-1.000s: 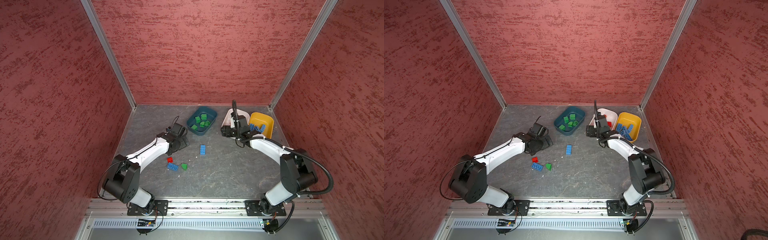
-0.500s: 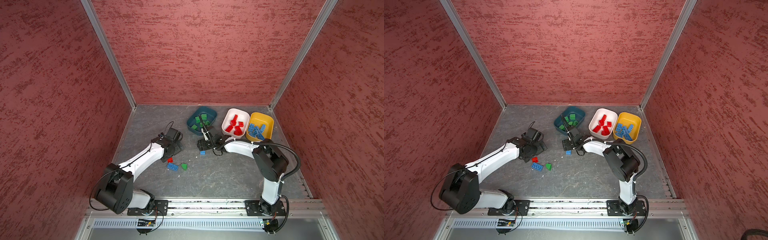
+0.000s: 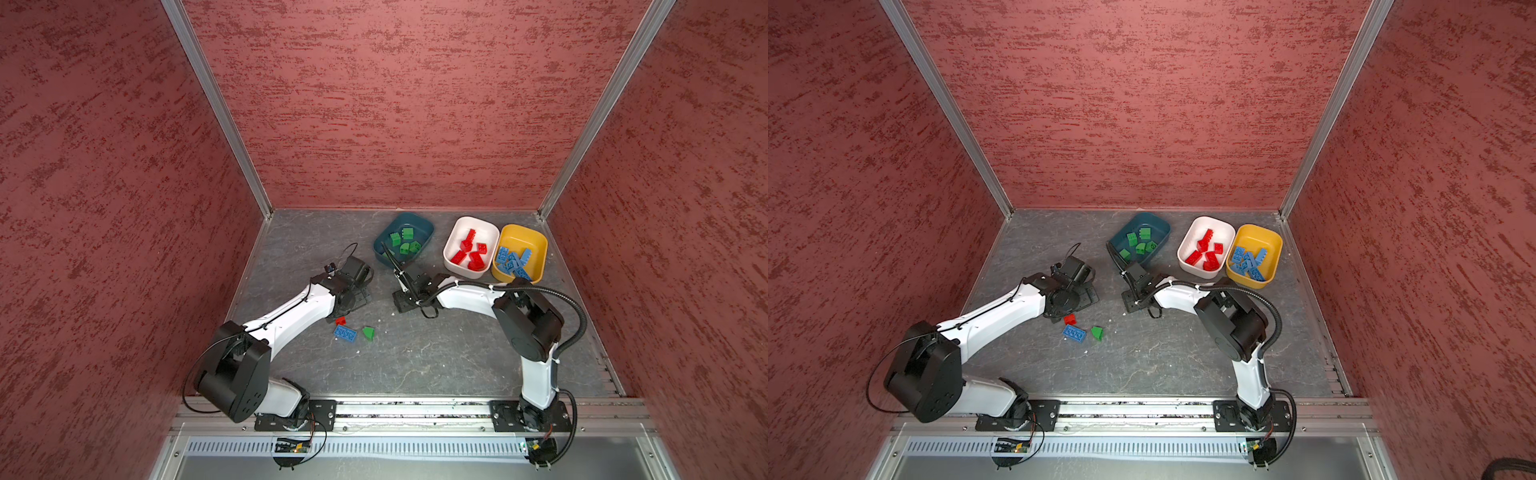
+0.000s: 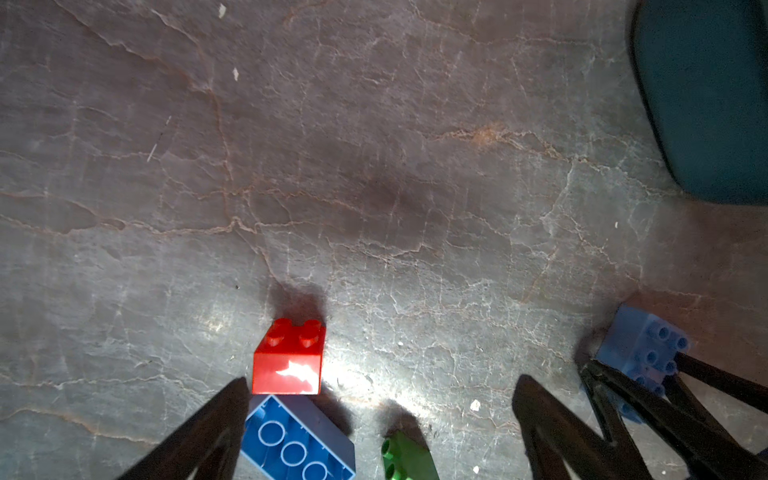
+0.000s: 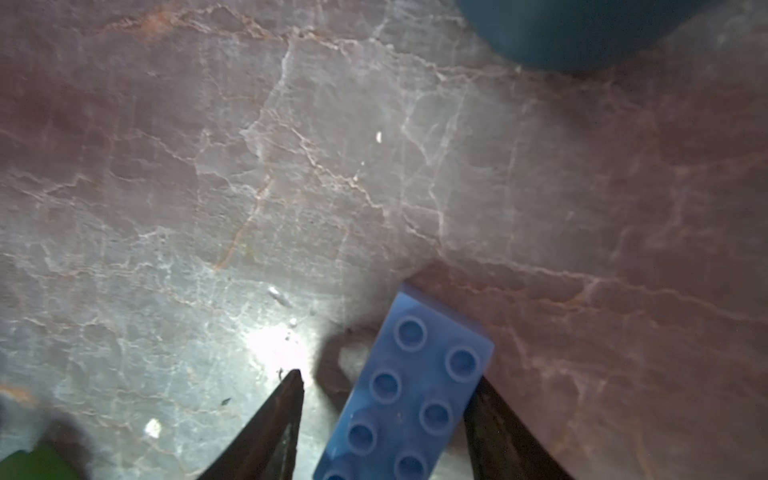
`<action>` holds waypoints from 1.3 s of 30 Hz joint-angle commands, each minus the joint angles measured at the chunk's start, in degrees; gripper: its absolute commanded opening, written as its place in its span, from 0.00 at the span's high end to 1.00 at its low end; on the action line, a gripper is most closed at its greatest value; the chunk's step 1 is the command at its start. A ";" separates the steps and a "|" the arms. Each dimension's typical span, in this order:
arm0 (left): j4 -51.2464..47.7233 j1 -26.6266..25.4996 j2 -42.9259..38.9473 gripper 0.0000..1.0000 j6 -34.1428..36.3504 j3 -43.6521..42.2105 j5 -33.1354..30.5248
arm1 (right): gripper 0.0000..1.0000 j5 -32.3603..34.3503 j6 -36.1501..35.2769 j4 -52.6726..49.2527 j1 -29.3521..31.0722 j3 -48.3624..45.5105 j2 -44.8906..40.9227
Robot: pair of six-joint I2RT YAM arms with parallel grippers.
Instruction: Sort the legos into containers by color
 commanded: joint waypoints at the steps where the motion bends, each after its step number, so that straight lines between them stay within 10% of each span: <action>1: 0.07 -1.51 1.25 0.01 2.10 2.09 -2.42 | 0.43 2.84 -0.87 -2.44 0.36 0.59 0.41; 15: 1.58 -5.46 3.55 0.01 11.85 3.46 -1.68 | 0.75 6.28 -10.05 7.47 -3.52 -9.97 -10.94; 39: -4.48 -6.87 7.80 0.01 31.39 7.94 16.16 | 0.74 -6.97 -4.53 15.61 -39.43 -16.02 -24.82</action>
